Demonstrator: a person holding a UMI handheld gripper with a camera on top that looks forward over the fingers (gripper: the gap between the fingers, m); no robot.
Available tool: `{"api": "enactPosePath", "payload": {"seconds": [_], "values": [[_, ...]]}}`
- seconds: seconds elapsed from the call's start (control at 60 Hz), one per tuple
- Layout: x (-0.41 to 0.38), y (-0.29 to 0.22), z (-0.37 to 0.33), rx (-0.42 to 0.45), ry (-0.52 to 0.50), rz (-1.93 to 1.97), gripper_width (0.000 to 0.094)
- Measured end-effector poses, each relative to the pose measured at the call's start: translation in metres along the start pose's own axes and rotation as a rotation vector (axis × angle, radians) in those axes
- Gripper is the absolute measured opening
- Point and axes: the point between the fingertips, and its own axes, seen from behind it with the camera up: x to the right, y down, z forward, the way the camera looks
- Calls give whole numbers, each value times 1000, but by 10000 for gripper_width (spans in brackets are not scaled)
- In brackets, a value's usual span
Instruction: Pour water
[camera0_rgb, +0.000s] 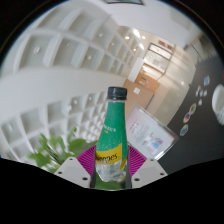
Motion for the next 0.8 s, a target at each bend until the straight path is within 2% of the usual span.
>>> {"api": "enactPosePath", "payload": {"seconds": [0.1,0.183,0.5,0.65,0.783,0.8], "values": [[3,-41,-18,56,-113,322,410],[29,-71,-23,118,-162,539,411],[129,-105,-58,242,-176,1027,409],[140,-112,-71,236,-166,1063,410],[138,-111,-52,202,-148,1021,410],[128,-116,-69,198,-144,1000,410]]}}
